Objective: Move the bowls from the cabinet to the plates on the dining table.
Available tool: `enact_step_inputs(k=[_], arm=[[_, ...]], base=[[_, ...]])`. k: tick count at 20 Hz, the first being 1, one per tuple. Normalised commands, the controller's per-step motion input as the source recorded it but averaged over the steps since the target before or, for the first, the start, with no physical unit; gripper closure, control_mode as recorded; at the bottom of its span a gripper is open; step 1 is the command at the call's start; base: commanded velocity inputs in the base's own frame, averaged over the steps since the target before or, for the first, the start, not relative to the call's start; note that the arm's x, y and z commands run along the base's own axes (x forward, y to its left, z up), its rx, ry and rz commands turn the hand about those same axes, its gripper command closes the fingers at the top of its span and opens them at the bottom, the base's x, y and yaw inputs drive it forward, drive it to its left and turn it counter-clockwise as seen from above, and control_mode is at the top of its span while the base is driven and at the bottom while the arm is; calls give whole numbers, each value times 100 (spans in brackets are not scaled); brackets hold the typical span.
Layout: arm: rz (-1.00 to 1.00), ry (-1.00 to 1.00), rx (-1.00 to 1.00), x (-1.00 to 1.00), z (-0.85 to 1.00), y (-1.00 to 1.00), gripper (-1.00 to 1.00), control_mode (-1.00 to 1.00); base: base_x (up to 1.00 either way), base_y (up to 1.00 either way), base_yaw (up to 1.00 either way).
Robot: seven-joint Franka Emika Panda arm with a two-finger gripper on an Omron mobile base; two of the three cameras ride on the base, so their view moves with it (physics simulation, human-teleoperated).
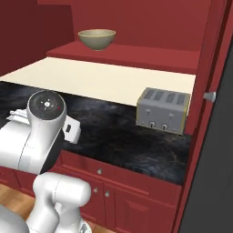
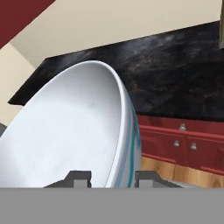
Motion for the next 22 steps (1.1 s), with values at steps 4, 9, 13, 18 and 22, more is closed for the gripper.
enact_step_inputs(k=[4,9,13,18,22], arm=[[0,0,0,0,0,0,100,100],[0,0,0,0,0,0,100,100],[0,0,0,0,0,0,100,100],[0,0,0,0,0,0,100,100],[0,0,0,0,0,0,100,100]], base=[[0,0,29],[0,0,33],[0,0,33],[0,0,35],[0,0,38]])
